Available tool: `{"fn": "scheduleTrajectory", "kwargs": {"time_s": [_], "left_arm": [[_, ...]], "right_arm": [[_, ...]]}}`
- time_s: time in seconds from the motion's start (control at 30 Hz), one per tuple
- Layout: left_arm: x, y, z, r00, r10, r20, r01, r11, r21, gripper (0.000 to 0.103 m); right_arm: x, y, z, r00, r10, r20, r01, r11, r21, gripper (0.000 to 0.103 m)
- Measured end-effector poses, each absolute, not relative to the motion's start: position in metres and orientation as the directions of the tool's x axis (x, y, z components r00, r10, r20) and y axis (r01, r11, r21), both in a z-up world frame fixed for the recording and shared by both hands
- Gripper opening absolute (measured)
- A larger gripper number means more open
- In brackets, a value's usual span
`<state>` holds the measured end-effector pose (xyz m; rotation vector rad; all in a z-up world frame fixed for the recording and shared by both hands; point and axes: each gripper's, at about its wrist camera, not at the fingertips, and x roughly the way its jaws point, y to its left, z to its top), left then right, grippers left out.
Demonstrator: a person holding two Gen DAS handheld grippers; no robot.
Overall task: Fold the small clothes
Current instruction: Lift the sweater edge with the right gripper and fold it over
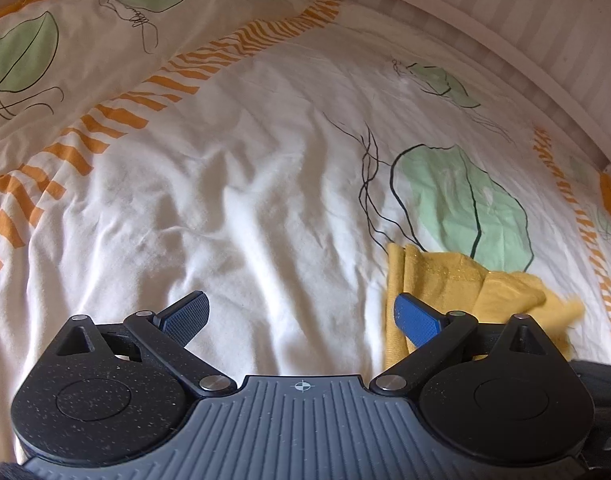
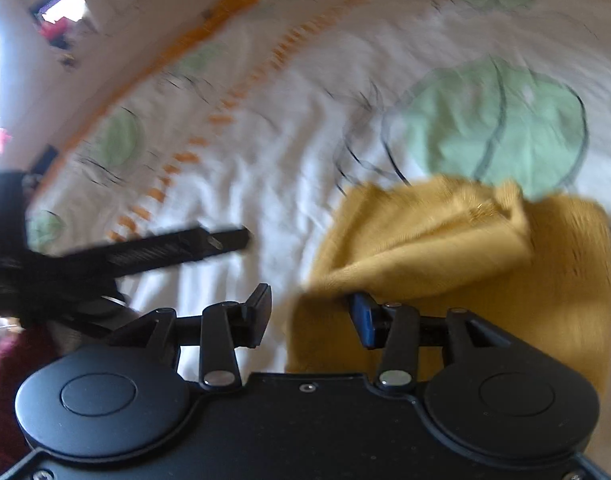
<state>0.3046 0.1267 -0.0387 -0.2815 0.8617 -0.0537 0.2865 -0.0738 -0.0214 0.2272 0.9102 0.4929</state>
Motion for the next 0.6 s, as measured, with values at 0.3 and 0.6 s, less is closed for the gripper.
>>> {"fn": "scheduleTrajectory", "kwargs": {"time_s": [0.3,0.6], "left_arm": [[0.304,0.125,-0.039,0.648,-0.166,-0.743,-0.056,0.963,-0.264,0.100],[0.302,0.109,-0.040,0.644,-0.204,-0.737,0.020,0.968,-0.251,0.100]], "right_arm": [[0.286,-0.099,0.005,0.595,0.508,-0.622,-0.317,0.860,0.400,0.054],[0.274,-0.162,-0.023,0.653,0.360,-0.666,-0.126,0.919,0.373,0.060]]}}
